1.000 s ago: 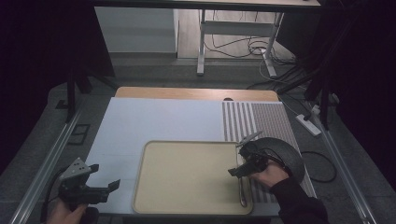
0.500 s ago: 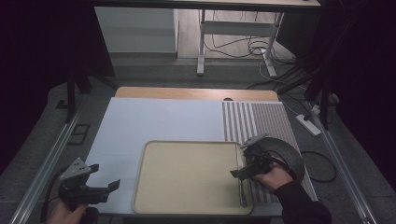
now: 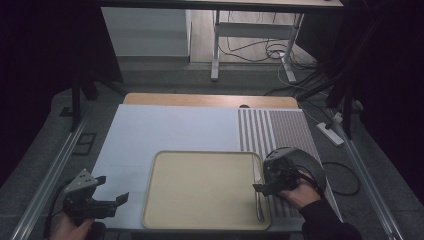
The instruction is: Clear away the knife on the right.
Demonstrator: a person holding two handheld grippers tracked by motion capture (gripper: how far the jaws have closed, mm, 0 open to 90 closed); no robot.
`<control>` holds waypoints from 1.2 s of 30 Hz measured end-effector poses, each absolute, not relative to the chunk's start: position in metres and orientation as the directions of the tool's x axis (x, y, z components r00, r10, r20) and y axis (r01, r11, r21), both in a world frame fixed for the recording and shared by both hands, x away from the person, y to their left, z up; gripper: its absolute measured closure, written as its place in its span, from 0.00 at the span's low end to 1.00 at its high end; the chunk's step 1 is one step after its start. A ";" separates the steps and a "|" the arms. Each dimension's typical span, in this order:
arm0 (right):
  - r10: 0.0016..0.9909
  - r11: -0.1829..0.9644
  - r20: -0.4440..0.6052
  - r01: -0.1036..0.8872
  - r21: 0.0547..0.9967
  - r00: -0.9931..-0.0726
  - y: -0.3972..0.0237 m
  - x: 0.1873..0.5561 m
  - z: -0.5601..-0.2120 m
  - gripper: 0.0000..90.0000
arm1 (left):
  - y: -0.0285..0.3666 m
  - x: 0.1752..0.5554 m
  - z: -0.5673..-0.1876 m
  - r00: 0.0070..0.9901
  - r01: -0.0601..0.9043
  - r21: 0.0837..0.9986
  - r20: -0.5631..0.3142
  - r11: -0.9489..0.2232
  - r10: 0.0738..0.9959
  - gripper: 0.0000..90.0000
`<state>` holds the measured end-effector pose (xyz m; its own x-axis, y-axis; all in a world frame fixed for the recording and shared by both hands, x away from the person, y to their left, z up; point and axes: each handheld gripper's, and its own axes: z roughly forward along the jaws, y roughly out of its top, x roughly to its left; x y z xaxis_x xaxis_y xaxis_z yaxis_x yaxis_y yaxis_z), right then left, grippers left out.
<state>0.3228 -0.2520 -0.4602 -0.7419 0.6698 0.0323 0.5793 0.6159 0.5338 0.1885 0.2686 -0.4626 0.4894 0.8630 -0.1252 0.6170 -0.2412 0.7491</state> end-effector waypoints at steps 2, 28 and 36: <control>0.674 0.612 0.029 0.580 0.537 -0.738 -0.254 0.321 -0.460 0.00 | 0.268 0.189 -0.463 0.489 0.617 0.749 -0.125 -0.242 0.863 0.02; 0.740 0.543 0.005 0.603 0.584 -0.672 -0.284 0.301 -0.454 0.00 | 0.268 0.189 -0.463 0.488 0.619 0.748 -0.125 -0.241 0.864 0.02; 0.771 0.499 0.011 0.616 0.609 -0.636 -0.297 0.292 -0.451 0.00 | 0.269 0.189 -0.463 0.488 0.620 0.747 -0.128 -0.240 0.863 0.02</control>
<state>0.2918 -0.2969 -0.4511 -0.6362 0.7715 0.0111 0.6160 0.4991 0.6095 0.1887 0.2688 -0.4626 0.4881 0.8633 -0.1280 0.6197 -0.2396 0.7474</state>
